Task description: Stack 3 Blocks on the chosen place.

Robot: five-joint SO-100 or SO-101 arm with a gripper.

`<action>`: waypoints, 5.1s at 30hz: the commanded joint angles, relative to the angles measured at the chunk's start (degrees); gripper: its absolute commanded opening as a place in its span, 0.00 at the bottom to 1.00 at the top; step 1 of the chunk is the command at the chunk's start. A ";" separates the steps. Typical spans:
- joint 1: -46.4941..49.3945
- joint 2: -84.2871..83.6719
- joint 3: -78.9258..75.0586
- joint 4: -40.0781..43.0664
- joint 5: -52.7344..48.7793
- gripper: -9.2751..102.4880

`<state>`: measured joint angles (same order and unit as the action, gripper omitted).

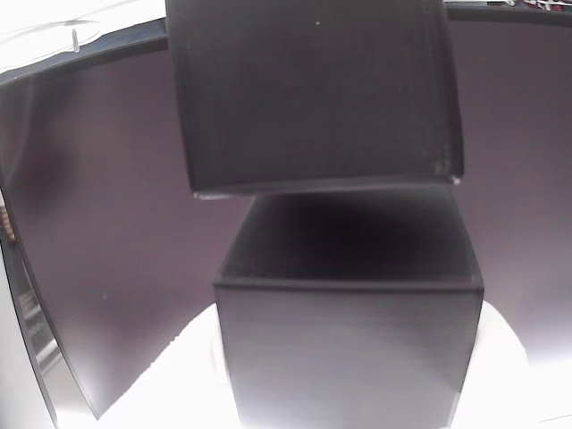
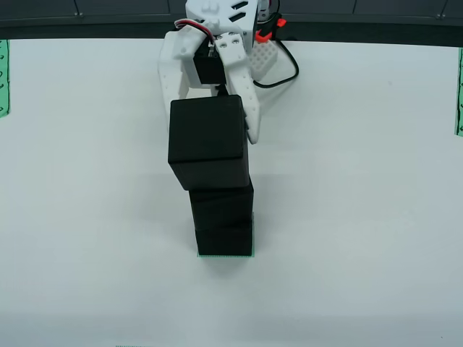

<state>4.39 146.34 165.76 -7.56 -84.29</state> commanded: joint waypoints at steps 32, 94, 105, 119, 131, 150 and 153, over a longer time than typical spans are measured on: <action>-1.23 -2.64 5.71 -12.92 -2.64 0.28; -1.49 50.19 8.44 25.93 53.88 0.08; -1.32 50.19 3.25 47.81 78.57 0.08; -1.85 50.27 11.16 54.84 84.90 0.08; -4.83 50.54 14.41 55.28 87.10 0.08; -6.24 50.54 14.41 55.02 86.13 0.08; -6.24 50.54 14.41 55.02 86.13 0.08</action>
<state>-1.14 196.00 177.89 47.46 2.29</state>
